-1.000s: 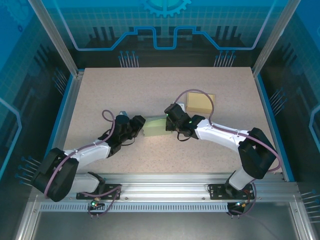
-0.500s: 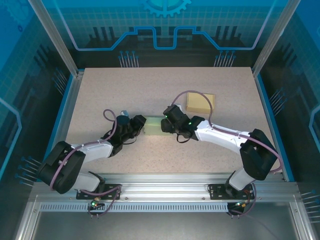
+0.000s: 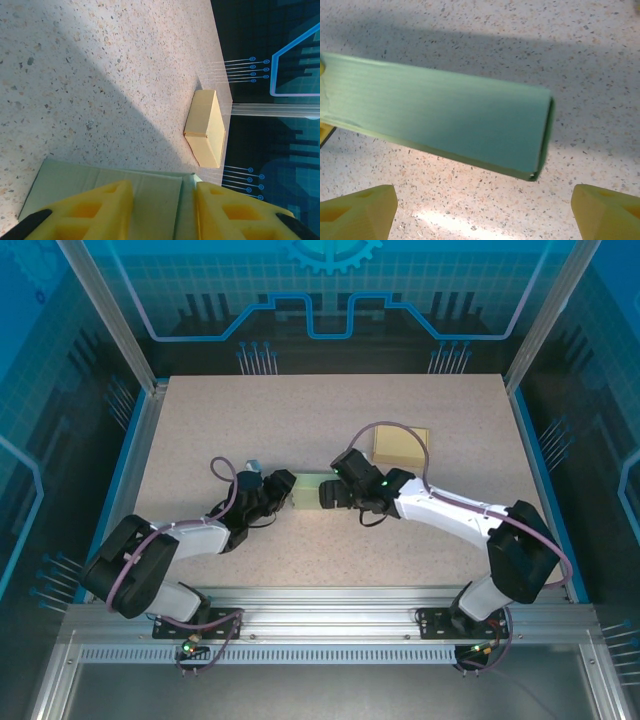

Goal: Fold the paper box

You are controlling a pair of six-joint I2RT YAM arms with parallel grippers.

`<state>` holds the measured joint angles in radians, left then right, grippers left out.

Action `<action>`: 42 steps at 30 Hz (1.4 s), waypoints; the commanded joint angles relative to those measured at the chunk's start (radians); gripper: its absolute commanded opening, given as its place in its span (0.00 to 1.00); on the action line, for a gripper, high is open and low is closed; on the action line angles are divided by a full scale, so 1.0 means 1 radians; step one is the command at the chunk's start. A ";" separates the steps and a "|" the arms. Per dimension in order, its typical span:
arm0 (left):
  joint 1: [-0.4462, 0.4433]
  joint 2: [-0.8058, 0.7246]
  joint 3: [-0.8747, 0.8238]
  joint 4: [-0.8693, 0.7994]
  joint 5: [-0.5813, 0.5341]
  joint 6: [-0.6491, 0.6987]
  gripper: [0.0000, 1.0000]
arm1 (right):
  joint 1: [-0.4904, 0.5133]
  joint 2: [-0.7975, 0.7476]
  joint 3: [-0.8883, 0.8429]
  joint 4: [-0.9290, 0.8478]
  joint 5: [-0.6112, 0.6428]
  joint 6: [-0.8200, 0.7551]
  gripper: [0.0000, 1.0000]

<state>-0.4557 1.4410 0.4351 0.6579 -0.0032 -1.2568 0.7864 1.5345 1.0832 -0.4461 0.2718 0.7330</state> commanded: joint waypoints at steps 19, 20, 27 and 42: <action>-0.029 0.047 -0.015 -0.170 -0.020 0.033 0.38 | -0.228 0.029 -0.037 0.161 -0.323 0.015 0.72; -0.030 0.046 -0.015 -0.170 -0.021 0.032 0.38 | -0.237 0.037 -0.048 0.169 -0.324 0.016 0.69; -0.030 0.054 -0.008 -0.175 -0.018 0.038 0.33 | -0.267 0.071 -0.109 0.215 -0.380 0.015 0.55; -0.004 -0.023 0.020 -0.314 0.042 0.259 0.40 | -0.283 0.092 -0.181 0.239 -0.389 0.020 0.37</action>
<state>-0.4656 1.4281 0.4706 0.5743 0.0154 -1.0966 0.5091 1.5822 0.9482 -0.0944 -0.1390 0.7597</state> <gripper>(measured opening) 0.372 0.373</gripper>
